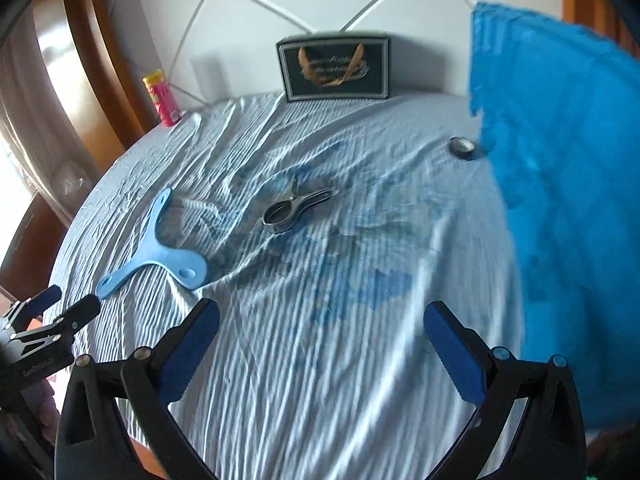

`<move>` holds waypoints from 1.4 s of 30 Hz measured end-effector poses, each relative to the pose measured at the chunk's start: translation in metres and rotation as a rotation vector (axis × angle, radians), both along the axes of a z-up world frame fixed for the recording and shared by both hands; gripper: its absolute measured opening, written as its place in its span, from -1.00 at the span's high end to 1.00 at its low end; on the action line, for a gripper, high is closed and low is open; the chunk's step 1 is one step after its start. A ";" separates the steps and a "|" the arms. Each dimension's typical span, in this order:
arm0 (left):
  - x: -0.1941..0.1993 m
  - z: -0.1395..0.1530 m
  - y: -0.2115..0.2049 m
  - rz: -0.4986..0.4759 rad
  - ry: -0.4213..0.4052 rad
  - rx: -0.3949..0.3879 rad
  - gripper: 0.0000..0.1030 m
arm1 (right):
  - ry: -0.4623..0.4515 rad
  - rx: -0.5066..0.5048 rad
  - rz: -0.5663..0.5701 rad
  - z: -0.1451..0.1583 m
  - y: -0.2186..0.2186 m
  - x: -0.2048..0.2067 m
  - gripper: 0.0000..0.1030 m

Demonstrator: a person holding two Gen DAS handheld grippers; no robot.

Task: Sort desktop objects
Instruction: 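Move both grippers back over the bed toward the blue toy and metal clip, then grasp the blue three-armed toy with the left gripper while the right gripper grasps the metal clip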

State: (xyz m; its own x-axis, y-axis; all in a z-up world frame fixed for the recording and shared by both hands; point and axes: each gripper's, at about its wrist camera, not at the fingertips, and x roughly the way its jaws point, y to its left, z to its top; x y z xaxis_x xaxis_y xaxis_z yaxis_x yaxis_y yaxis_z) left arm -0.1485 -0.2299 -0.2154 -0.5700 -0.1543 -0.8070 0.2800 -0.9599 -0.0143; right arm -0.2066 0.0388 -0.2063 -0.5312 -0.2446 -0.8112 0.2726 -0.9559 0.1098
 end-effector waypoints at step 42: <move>-0.141 -0.119 -0.108 -0.386 -0.173 0.054 -0.30 | -0.164 0.025 -0.449 -0.084 -0.093 -0.068 -1.00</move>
State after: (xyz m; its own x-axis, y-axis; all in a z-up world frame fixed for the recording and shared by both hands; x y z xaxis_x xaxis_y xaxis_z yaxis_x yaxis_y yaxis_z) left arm -0.2895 -0.3379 -0.3341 -0.4334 0.0887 -0.8968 -0.0971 -0.9939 -0.0514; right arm -0.2749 -0.0544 -0.2907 -0.4449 0.0000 -0.8956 -0.1866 -0.9780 0.0928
